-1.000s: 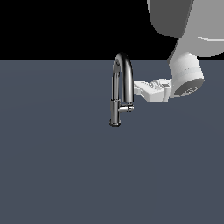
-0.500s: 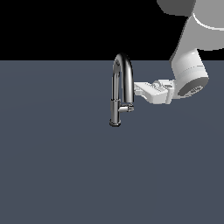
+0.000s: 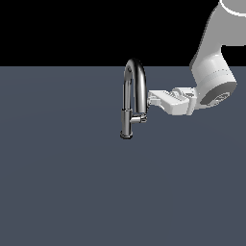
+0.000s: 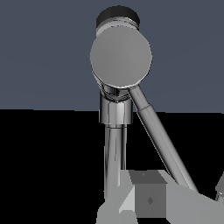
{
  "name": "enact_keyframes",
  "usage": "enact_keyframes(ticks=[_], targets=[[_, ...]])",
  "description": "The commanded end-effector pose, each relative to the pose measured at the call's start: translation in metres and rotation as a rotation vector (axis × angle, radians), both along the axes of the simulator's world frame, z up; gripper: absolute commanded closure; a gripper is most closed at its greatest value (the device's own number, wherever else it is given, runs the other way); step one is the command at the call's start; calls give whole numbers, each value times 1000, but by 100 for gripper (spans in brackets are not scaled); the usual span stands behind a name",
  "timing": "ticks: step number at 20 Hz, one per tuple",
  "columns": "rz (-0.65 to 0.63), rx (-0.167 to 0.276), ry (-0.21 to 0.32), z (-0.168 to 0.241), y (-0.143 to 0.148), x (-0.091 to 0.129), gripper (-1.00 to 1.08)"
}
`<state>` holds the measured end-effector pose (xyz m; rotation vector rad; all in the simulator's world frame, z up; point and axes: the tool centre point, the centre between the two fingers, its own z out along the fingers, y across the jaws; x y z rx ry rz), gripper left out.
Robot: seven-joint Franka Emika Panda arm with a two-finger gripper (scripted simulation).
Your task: Turn on the faucet by rotating a designated handle.
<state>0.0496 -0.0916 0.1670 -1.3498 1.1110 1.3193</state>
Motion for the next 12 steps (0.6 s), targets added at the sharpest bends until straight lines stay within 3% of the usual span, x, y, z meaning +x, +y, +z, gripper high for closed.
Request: enact_keyframes(ticks=[1, 12], targets=[[1, 1, 0, 0, 1, 0, 108], [6, 4, 1, -22, -3, -31, 108]])
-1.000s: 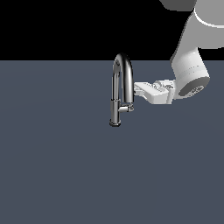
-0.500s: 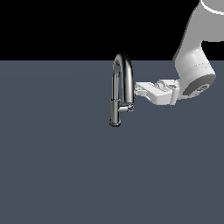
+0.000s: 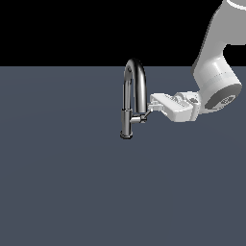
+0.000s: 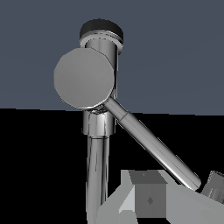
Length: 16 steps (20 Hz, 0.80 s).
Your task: Turn on the faucet by rotating a designated handle.
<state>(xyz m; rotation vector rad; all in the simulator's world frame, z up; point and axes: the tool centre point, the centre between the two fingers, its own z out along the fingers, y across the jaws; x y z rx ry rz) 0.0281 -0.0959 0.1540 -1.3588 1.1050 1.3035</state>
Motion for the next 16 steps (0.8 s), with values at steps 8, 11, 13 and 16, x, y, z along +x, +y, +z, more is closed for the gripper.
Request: enact_keyframes(ticks=[8, 11, 13, 16], targets=[[13, 10, 18, -25, -1, -32, 108], [4, 2, 2, -29, -5, -26, 108], [6, 4, 5, -41, -4, -29, 108], [9, 6, 10, -60, -3, -33, 108]])
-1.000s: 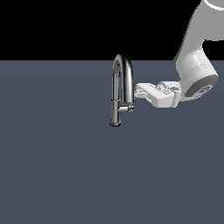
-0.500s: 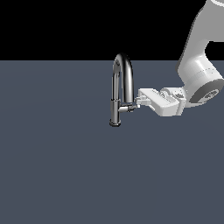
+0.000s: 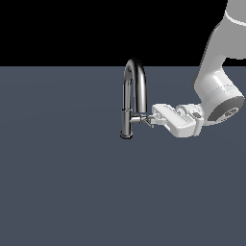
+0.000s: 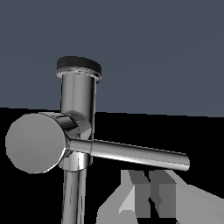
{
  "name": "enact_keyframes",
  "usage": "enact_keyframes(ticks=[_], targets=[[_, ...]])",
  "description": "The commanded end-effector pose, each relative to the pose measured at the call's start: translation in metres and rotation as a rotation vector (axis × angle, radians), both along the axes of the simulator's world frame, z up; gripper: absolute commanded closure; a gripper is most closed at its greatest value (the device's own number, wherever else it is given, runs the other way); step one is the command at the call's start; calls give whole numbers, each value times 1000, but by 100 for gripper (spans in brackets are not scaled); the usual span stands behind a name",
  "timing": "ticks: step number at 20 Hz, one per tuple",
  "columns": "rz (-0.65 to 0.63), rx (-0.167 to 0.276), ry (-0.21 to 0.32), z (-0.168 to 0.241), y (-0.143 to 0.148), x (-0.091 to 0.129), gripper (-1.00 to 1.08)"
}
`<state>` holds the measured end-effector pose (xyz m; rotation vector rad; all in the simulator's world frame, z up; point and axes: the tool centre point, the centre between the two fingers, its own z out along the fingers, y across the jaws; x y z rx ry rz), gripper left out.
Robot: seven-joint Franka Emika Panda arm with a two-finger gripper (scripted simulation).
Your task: Turn on the faucet by rotating a designated handle.
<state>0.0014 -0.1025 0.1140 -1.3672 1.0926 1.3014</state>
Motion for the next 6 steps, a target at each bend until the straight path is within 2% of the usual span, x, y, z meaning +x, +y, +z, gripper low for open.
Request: enact_keyframes(ticks=[1, 6], targets=[[3, 5, 22, -26, 4, -7, 108], [6, 8, 28, -50, 5, -12, 108]])
